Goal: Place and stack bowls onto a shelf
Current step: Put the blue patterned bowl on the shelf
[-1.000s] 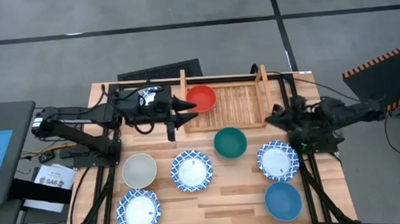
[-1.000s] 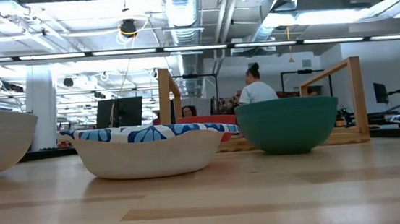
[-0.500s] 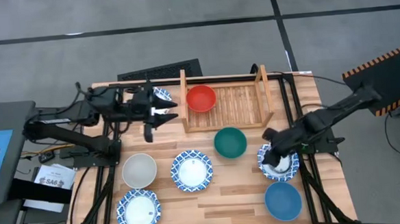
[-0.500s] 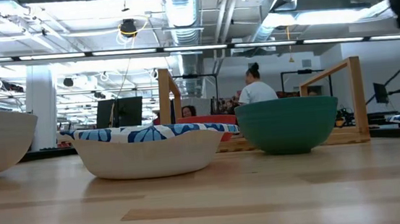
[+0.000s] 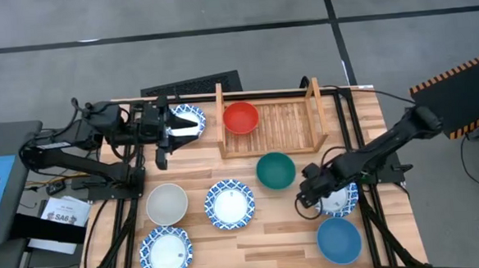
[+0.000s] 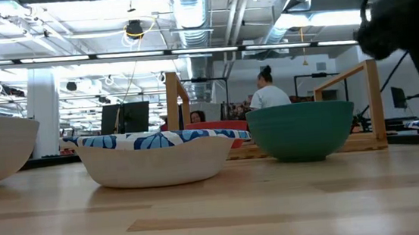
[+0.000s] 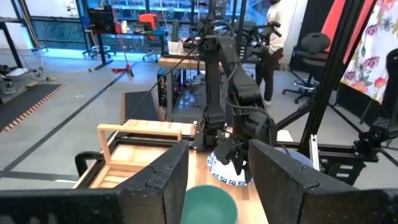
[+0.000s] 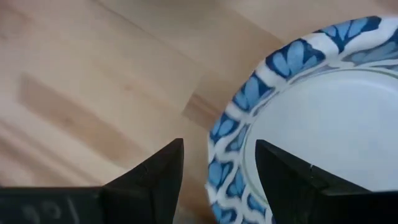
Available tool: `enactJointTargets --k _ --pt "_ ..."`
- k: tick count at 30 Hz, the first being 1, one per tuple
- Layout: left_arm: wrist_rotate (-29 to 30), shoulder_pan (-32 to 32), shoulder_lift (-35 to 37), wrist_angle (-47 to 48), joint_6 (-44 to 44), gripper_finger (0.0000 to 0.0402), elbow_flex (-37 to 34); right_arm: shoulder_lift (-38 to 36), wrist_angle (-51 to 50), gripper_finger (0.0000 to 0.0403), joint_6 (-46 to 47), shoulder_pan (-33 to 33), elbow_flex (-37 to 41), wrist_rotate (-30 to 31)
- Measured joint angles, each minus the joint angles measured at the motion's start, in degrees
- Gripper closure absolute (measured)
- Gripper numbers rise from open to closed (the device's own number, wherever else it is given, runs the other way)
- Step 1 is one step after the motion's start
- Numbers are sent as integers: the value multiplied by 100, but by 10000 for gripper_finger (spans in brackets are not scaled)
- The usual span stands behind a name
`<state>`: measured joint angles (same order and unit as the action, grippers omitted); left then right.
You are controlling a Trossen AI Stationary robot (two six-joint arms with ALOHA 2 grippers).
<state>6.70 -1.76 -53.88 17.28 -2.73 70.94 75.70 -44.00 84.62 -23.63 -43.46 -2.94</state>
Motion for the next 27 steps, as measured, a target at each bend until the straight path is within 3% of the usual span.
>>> enactJointTargets --k 12,16,22,27 --pt "200 0 -7 -20 -1 249 0 892 40 192 1 -1 -9 -56" --pt "234 2 -7 -20 -1 249 0 909 13 241 -87 -1 -48 -102" --pt "312 2 -9 4 -2 249 0 710 -419 370 -495 -1 -435 -98" --pt "323 2 -9 8 -1 249 0 586 -834 376 -1057 50 -1035 -46"
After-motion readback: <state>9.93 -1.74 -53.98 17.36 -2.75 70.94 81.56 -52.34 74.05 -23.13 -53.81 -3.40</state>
